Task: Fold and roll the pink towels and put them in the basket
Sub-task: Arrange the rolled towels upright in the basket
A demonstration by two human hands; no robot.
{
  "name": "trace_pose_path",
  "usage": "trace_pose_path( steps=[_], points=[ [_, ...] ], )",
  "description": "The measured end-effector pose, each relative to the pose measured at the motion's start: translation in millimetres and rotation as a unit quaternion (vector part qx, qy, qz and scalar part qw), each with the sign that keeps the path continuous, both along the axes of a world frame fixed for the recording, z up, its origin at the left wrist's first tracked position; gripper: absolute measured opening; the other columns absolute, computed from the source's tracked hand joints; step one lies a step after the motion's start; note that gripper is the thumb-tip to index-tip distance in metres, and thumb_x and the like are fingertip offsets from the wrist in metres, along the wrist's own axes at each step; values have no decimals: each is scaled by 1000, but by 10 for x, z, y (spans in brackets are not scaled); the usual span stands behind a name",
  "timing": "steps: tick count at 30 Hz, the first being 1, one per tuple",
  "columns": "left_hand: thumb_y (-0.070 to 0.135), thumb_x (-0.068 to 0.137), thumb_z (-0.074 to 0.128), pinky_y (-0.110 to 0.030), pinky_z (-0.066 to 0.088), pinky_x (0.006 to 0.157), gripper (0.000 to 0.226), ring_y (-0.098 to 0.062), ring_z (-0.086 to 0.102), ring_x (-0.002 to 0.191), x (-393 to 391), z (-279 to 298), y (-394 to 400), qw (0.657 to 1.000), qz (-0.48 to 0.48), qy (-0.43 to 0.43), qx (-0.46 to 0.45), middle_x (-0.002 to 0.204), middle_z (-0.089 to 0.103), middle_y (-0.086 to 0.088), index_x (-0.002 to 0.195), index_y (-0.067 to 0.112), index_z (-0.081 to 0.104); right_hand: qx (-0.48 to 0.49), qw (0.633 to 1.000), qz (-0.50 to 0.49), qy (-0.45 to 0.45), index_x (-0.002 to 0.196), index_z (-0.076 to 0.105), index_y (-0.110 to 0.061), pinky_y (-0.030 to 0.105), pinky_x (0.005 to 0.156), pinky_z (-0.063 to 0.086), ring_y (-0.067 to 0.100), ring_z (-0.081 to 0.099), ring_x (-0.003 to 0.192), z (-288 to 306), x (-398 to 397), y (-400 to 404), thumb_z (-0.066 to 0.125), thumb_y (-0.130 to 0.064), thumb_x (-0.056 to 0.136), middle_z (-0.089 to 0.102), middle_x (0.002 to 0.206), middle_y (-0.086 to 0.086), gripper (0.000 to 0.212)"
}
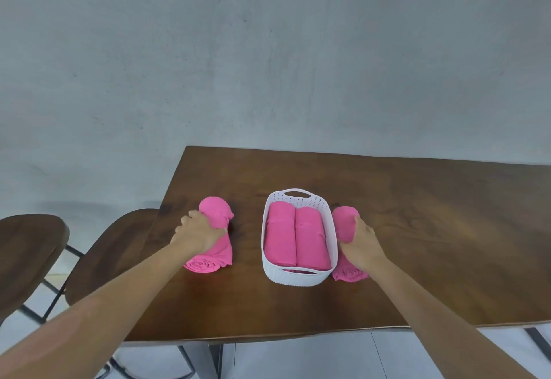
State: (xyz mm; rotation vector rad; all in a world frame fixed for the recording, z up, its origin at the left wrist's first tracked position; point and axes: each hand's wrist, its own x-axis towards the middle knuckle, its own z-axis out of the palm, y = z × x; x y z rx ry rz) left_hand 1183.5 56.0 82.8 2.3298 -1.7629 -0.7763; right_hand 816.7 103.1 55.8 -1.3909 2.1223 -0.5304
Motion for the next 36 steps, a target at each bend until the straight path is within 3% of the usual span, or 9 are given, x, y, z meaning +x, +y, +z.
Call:
trace_pose_path(
  steps=[5,8,11,14,18,22,29,33,36],
  points=[
    [54,79,77,-46,50,97,106,-38,50,129,48,-23,11,991,44,112,55,147,40,-17,152,9,15,58,990,-87,-95,156,11,-12,43,96,45,37,49,128,182,146,102,77,-57,78,42,146,16,111],
    [40,72,86,-45,51,92,115,-36,52,125,81,-15,46,990,30,126,53,144,42,-16,154,12,10,51,983,-116,-131,151,20,-13,45,94,51,33,54,117,154,82,90,82,-49,76,48,136,13,104],
    [31,78,79,-38,50,78,103,-31,59,110,71,18,84,985,37,165,20,136,49,-14,153,14,11,17,971,-153,-182,144,30,-15,51,89,57,33,62,104,156,43,88,85,-46,68,54,123,11,99],
    [31,82,75,-34,50,68,88,-23,61,90,9,161,106,983,31,181,-13,120,52,-9,147,15,18,-24,962,-176,-207,141,35,-10,52,87,58,35,67,96,297,2,96,78,-39,80,58,117,14,80],
    [38,77,75,-41,57,72,84,-30,64,89,-196,512,127,985,-16,143,-94,122,54,-12,140,22,20,-46,961,-145,-230,140,35,-14,47,79,61,33,71,90,693,-32,109,69,-41,89,62,113,14,67],
    [39,78,74,-47,56,82,89,-40,63,96,-555,798,176,983,-65,119,-124,128,44,-16,146,26,18,-37,955,-86,-283,133,36,-21,39,64,61,31,74,83,1122,130,170,67,-41,92,63,112,12,55],
    [38,85,71,-38,43,71,85,-33,52,109,-1179,918,288,981,-135,-78,-119,127,36,-11,148,26,16,-18,961,-55,-270,129,44,-18,42,77,62,27,72,89,1099,539,249,67,-42,91,65,109,8,51],
    [35,84,72,-37,41,70,93,-31,47,110,-1370,770,366,973,-152,-146,-97,128,34,-11,153,23,10,-26,968,-49,-246,135,41,-15,34,75,56,19,66,92,955,693,282,65,-41,92,62,108,2,56],
    [36,85,68,-36,40,71,101,-31,45,113,-1438,721,418,966,-181,-154,-101,133,31,-14,157,22,-1,-38,983,-34,-179,146,31,-16,37,91,50,27,60,110,840,798,270,62,-49,91,50,134,7,71]
  ],
)
